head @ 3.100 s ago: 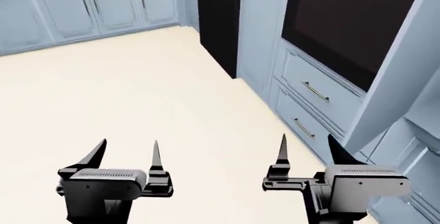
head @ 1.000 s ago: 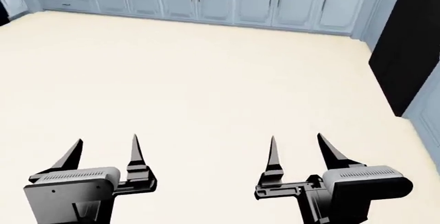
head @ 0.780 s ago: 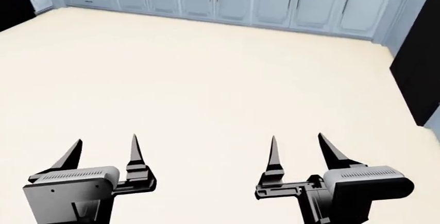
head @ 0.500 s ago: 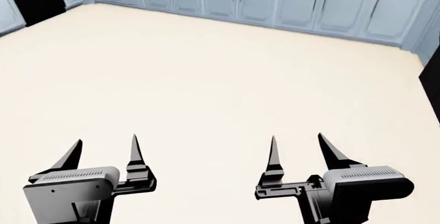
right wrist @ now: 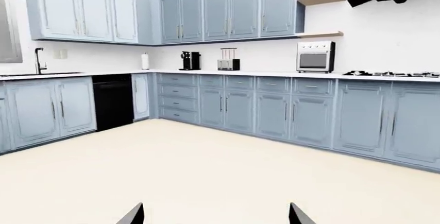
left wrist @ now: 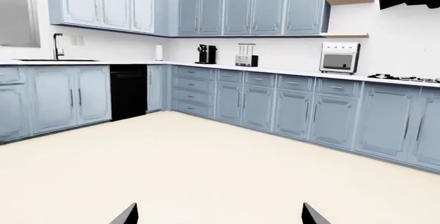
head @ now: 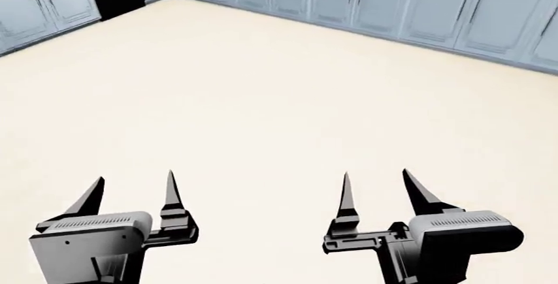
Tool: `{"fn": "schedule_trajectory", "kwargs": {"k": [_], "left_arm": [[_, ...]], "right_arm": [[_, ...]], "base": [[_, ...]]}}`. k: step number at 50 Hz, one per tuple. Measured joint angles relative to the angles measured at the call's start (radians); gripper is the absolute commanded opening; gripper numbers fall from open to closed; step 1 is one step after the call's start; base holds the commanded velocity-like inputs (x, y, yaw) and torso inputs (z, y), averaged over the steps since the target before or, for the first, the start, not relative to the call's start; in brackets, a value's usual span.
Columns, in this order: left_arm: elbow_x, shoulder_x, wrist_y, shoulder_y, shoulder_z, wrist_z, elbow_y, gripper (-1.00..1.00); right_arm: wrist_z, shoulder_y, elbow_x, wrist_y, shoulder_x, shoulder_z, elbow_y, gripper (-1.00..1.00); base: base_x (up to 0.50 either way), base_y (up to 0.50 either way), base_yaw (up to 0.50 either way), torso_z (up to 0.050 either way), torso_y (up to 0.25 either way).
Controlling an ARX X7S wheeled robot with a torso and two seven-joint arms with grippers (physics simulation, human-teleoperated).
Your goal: A wet mug is on the counter and needs to be dried. Pick it up and place it upside down in the open cabinet.
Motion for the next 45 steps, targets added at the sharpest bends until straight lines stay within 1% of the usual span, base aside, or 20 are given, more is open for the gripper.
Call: {"fn": "schedule_trajectory", "kwargs": {"k": [45], "left_arm": [[-0.002, -0.012, 0.012, 0.004, 0.013, -0.013, 0.001, 1.00]], "right_arm": [[0.007, 0.004, 0.006, -0.011, 0.014, -0.016, 0.008, 1.00]], "base": [[0.00, 0.00, 0.50, 0.000, 0.000]]}}
